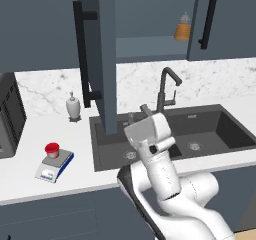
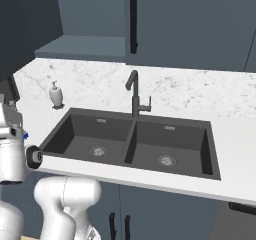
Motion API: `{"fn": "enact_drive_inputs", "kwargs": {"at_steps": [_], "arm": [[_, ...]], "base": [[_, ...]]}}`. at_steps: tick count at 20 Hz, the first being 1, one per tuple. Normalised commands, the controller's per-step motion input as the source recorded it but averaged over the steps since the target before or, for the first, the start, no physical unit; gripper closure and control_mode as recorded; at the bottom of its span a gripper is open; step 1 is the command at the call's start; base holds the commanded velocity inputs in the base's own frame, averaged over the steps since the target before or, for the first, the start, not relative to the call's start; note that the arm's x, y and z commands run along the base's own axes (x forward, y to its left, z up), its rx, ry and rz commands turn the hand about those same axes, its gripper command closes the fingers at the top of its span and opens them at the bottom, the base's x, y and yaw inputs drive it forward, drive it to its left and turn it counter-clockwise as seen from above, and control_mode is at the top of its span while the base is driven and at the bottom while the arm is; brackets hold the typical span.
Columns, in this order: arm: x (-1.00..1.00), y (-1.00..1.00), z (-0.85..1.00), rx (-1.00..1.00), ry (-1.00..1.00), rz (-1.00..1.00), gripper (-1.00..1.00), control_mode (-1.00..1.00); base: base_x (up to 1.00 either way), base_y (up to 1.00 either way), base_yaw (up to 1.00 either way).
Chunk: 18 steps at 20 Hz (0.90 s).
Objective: Pick the jam and place it on the digital scale for weighing, and close the cabinet.
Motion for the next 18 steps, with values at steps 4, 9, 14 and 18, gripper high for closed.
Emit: {"fn": "enact_drive_inputs", "kwargs": {"at_steps": [4, 9, 14, 18], "arm": [[-0.23, 0.96, -0.58, -0.03, -0.03, 0.00, -1.00, -1.00], [-0.35, 0.63, -0.04, 0.00, -0.16, 0.00, -1.00, -1.00], [-0.22, 0.67, 0.02, 0.00, -0.02, 0.00, -1.00, -1.00], [-0.28, 0.58, 0.08, 0.00, -0.01, 0.00, -1.00, -1.00]], "base": [[0.00, 0.00, 0.00], [0.00, 0.00, 0.00], [0.00, 0.00, 0.00], [0.00, 0.00, 0.00]]}}
